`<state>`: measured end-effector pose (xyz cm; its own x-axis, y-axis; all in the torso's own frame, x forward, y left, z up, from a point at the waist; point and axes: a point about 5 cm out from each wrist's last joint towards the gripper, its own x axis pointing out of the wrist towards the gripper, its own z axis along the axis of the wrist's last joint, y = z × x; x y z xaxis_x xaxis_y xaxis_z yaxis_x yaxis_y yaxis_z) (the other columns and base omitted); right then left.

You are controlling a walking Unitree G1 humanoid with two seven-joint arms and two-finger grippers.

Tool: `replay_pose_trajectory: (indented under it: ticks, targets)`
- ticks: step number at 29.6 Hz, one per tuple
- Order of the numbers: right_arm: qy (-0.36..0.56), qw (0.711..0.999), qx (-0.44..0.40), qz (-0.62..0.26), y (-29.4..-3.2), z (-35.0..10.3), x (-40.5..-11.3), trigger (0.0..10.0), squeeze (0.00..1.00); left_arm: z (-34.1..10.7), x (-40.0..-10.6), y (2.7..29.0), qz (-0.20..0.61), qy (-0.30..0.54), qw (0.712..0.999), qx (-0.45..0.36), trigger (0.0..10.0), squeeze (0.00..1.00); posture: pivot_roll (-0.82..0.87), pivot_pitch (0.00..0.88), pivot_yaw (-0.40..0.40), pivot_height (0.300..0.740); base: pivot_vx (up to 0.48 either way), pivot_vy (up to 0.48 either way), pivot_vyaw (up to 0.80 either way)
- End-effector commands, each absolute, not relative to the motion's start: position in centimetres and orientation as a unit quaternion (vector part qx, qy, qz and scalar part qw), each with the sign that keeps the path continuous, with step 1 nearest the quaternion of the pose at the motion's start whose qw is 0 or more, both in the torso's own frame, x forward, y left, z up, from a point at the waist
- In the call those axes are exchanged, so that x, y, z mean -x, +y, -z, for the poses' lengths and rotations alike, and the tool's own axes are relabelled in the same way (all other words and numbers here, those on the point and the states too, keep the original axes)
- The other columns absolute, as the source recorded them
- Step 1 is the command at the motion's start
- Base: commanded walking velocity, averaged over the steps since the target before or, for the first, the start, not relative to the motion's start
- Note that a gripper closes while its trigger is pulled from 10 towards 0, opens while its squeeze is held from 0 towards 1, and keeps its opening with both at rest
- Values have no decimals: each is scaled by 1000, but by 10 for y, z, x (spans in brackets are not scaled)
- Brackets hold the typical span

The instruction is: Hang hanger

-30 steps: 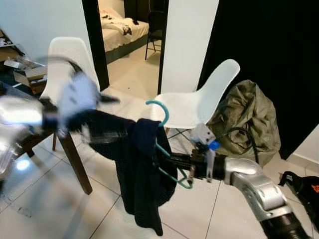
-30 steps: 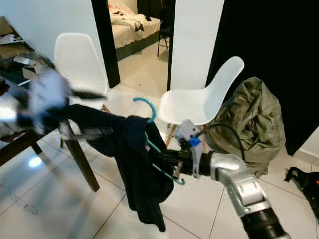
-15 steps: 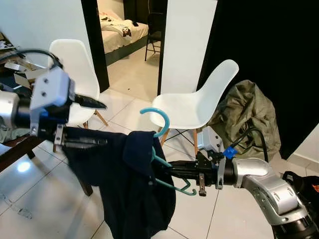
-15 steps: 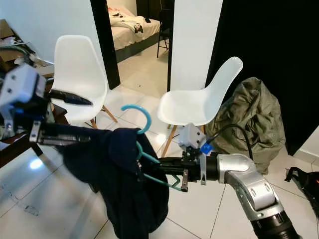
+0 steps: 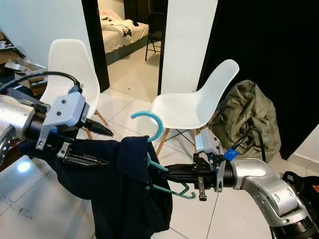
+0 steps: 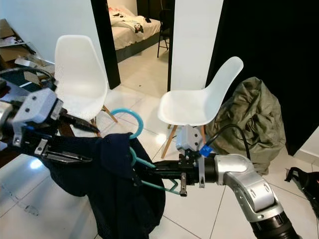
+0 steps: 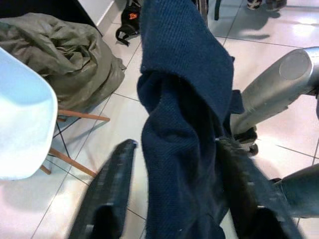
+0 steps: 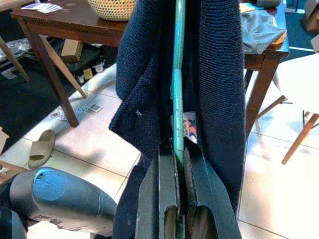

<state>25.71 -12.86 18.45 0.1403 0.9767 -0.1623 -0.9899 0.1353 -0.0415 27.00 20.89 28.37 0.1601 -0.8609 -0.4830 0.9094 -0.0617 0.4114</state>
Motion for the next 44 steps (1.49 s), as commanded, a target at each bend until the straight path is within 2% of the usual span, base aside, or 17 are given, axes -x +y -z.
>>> replay_pose_trajectory:
  ticks: [1,5,15,17,20,23,25,27,29,31,35,36,37,44]
  targets:
    - [26,742,71,-666,-124,-193,-253,10000,0,-280,-269,213,646,61,678,-345,0,0,47,0,-6,740,0,0,0]
    - [26,739,70,-669,-124,-194,-252,10000,0,-272,-267,212,657,83,666,-343,0,0,44,0,-4,740,0,0,0]
    - [22,737,69,-672,-122,-196,-251,10000,0,-268,-265,213,658,100,659,-349,0,0,44,0,-3,740,0,0,0]
    - [8,738,60,-672,-120,-201,-252,10000,0,-258,-262,209,666,114,647,-352,0,0,47,0,-6,740,0,0,0]
    - [-3,740,53,-671,-118,-205,-254,10000,0,-254,-261,205,671,113,646,-346,0,0,47,0,-7,740,0,0,0]
    - [-17,747,47,-663,-115,-209,-258,10000,0,-253,-264,201,664,92,663,-333,0,0,47,0,-7,740,0,0,0]
    - [-17,747,47,-663,-115,-209,-258,10000,0,-253,-264,201,664,92,663,-333,0,0,47,0,-7,740,0,0,0]
    - [-6,759,60,-649,-113,-203,-264,10000,0,-264,-269,200,650,56,685,-324,0,0,50,0,-12,740,0,0,0]
    - [-6,759,60,-649,-113,-203,-264,10000,0,-264,-269,200,650,56,685,-324,0,0,50,0,-12,740,0,0,0]
    - [4,769,68,-635,-111,-197,-268,10000,0,-279,-271,199,640,19,701,-314,0,0,50,0,-16,740,0,0,0]
    - [2,778,54,-626,-109,-196,-270,10000,0,-284,-271,200,638,10,705,-311,0,0,51,0,-15,740,0,0,0]
    - [-5,784,26,-620,-109,-200,-272,10000,812,-283,-270,200,638,12,704,-311,0,0,50,0,-16,740,0,0,0]
    - [-16,783,6,-621,-109,-204,-273,10000,1000,-281,-270,201,638,14,704,-312,0,0,50,0,-16,740,0,0,0]
    - [-64,794,-66,-600,-117,-218,-277,10000,1000,-281,-272,205,626,21,710,-322,0,0,50,0,-17,740,0,0,0]
